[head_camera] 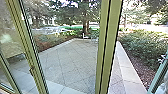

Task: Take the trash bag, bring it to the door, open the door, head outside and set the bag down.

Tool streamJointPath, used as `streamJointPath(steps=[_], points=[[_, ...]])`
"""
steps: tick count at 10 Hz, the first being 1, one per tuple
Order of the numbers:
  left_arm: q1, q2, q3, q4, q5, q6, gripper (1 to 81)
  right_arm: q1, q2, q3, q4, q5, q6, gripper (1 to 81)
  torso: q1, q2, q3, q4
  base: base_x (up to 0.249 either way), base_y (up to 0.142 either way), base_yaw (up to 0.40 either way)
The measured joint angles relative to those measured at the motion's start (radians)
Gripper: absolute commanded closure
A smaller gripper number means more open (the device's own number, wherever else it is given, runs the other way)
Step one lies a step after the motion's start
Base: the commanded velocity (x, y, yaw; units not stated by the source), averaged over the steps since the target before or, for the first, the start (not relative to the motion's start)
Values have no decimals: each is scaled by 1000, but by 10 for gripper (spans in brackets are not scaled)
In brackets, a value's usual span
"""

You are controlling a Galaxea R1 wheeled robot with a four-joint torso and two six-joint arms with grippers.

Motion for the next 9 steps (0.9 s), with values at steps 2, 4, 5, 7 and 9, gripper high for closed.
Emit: streamJointPath(steps=[2,4,5,7,9], points=[[-11,3,-5,-12,-1,0,811,0,32,-29,4,-3,-1,10,0,0,0,0,0,0,0],[-16,8,-6,-15,-2,0,811,-2,65,-81,5,-4,-3,10,0,0,0,0,0,0,0],[-16,8,-6,-16,-1,0,811,-3,88,-125,6,-4,-3,10,0,0,0,0,0,0,0],[-16,8,-6,-20,-1,0,811,-3,118,-161,5,-4,-11,10,0,0,0,0,0,0,0],[-16,8,-6,-20,-1,0,811,-3,130,-162,6,-5,-12,10,0,0,0,0,0,0,0]])
